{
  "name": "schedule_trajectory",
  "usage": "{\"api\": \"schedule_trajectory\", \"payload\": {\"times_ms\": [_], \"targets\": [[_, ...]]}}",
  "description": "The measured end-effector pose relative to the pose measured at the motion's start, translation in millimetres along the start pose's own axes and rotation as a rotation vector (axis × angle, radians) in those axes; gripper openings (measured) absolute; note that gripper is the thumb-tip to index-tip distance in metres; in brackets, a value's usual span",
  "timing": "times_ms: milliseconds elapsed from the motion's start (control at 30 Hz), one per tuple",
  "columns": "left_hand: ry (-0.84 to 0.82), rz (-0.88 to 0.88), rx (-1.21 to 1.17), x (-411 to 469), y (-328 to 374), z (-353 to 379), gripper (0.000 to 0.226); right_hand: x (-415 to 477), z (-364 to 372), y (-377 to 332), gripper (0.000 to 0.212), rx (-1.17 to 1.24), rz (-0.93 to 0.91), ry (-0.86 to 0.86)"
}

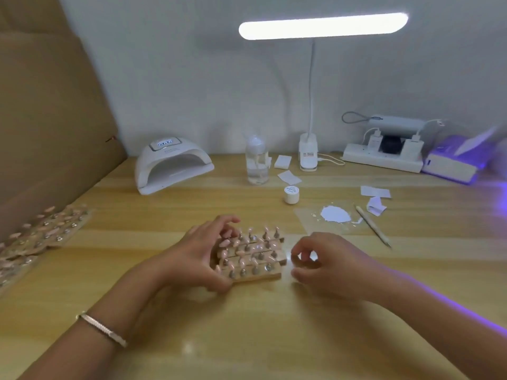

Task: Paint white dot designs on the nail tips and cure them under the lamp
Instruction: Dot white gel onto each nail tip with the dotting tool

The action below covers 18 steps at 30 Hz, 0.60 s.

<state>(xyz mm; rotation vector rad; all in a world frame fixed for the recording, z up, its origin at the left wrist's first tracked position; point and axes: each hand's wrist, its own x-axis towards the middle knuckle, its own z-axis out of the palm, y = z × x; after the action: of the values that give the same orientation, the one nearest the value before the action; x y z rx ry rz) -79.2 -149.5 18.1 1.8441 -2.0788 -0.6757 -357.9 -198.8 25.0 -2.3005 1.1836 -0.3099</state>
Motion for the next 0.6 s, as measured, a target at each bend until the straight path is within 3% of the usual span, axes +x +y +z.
{"api": "schedule_trajectory", "payload": {"times_ms": [367,467,533,600], "targets": [[0.126,-0.243,-0.143,28.9,-57.0,-51.3,0.119,18.1,15.6,-6.5,0.021,0.048,-0.057,0.04],[0.258,-0.304,-0.06,27.2,-60.8,-48.4,0.127,2.7,-1.6,2.7,0.02,0.046,-0.056,0.064],[0.447,-0.37,0.036,18.0,-61.3,-38.5,0.115,-9.7,-22.4,13.9,0.016,0.056,-0.048,0.14],[0.598,-0.386,0.107,5.5,-59.9,-25.0,0.072,-20.3,-45.4,29.8,0.01,0.078,-0.012,0.26]]}}
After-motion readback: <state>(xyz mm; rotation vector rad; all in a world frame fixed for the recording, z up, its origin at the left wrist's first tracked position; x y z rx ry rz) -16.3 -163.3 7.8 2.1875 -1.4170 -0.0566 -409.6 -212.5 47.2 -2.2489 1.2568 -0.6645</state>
